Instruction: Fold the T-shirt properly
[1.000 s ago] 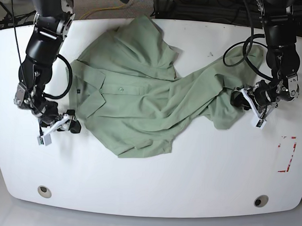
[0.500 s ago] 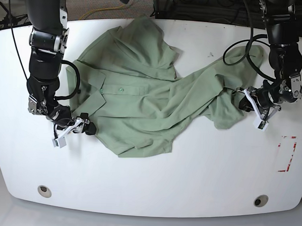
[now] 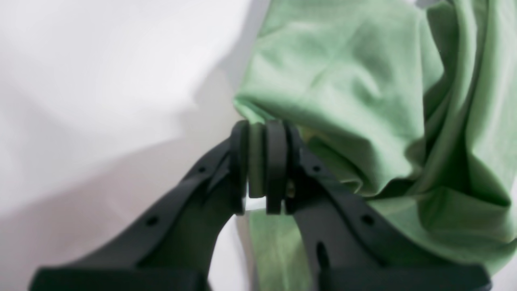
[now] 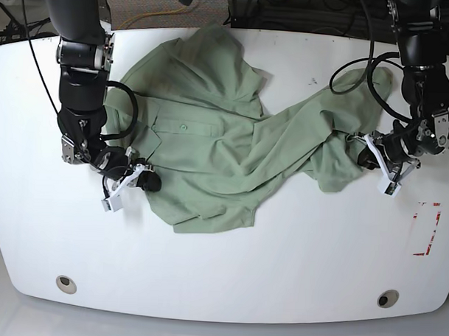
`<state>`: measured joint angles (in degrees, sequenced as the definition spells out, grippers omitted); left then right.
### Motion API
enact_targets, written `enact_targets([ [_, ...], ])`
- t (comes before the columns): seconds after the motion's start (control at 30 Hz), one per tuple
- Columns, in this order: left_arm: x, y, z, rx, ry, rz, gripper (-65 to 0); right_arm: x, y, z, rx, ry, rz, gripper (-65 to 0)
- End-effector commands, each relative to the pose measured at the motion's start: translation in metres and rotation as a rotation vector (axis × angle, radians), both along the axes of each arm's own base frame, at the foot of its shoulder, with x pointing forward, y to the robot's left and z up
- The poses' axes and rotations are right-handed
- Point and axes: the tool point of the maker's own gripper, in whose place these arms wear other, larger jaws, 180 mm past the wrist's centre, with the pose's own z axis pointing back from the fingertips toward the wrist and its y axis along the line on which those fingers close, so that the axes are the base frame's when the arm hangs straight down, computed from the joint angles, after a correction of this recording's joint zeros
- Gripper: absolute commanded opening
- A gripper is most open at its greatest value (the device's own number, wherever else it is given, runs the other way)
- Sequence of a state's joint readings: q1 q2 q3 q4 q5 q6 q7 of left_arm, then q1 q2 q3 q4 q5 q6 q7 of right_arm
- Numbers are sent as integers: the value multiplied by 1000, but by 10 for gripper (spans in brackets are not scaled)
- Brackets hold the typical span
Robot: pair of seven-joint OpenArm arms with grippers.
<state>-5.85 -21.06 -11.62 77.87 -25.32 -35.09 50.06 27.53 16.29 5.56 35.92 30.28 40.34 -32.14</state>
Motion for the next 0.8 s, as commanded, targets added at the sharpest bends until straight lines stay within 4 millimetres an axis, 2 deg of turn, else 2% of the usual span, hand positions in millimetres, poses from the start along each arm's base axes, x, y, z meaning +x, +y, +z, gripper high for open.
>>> enact_targets([
  [0.0,13,3,17,-4,-55,5,-625,4,-8,5,-53,0,22,-650],
  [0.17,8,10,4,28,-15,15,-650,6,-6,29,-102,-101,57,-650],
  [0.43,13,11,10,30,-55,11,-646,-6,-16,57,-233,-162,145,-650],
  [0.5,10,19,10,38,-40,30,-635,-9,-15,59,-242,-172,152,-650],
  [0.6,4,36,10,47,-4,81,-539,-11,-15,57,-243,-169,155,-650],
  [0.67,3,39,10,47,0,92,-488,-11,-16,57,-244,-167,154,-650],
  [0.77,3,39,10,45,0,93,-375,-16,-15,52,-242,-155,156,-650],
])
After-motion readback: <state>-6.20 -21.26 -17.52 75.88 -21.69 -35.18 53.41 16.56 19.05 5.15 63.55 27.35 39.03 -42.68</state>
